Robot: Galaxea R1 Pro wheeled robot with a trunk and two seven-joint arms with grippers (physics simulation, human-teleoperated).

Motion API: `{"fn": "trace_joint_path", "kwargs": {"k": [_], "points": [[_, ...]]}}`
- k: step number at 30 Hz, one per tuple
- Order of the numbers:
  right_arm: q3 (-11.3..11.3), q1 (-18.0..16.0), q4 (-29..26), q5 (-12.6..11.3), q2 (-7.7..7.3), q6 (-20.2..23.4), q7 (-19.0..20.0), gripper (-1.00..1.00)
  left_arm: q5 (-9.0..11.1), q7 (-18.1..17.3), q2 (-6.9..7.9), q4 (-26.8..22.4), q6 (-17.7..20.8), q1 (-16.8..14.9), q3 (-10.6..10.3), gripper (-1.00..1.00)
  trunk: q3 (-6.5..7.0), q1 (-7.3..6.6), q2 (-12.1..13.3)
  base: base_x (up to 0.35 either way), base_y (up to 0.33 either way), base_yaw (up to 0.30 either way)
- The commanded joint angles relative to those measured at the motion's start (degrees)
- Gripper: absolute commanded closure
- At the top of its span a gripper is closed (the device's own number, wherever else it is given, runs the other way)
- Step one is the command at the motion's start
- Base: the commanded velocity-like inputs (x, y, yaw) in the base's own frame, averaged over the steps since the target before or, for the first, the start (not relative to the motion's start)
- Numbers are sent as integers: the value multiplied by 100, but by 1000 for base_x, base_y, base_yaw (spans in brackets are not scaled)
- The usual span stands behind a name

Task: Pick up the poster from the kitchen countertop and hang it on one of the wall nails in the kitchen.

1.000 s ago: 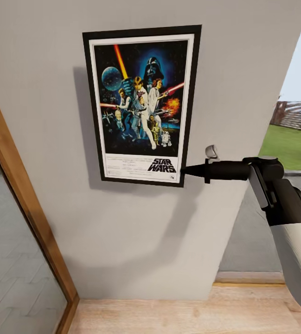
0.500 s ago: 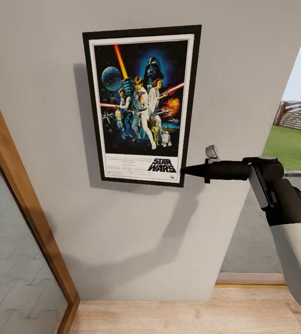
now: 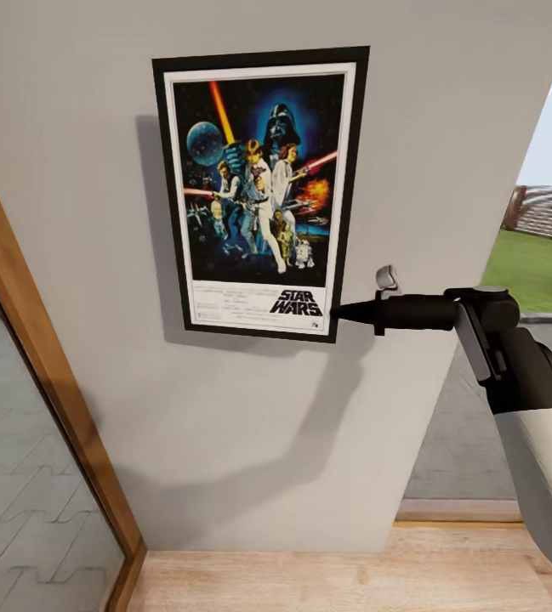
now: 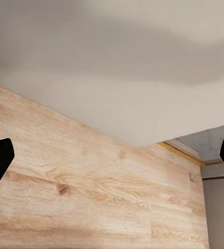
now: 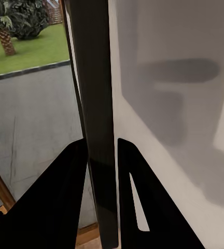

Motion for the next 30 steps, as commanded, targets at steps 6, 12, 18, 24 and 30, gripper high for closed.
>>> {"fn": "trace_joint_path", "kwargs": {"k": [6, 12, 18, 24, 30], "points": [[1, -7, 5, -40, 92, 58, -5, 100, -47, -15, 3, 7, -34, -5, 44, -100, -14, 4, -14, 0, 0, 0], [0, -22, 7, -40, 146, 60, -13, 100, -45, -15, 3, 7, -34, -4, 44, -100, -14, 4, -14, 0, 0, 0], [0, -36, 5, -40, 154, 61, -18, 100, -46, -15, 3, 7, -34, -4, 44, -100, -14, 4, -14, 0, 0, 0], [0, -43, 6, -40, 156, 61, -18, 100, -47, -15, 3, 7, -34, -3, 44, -100, -14, 4, -14, 0, 0, 0], [0, -42, 0, -40, 162, 58, -18, 100, -49, -15, 2, 7, -34, -5, 44, -100, -14, 4, -14, 0, 0, 0]]}}
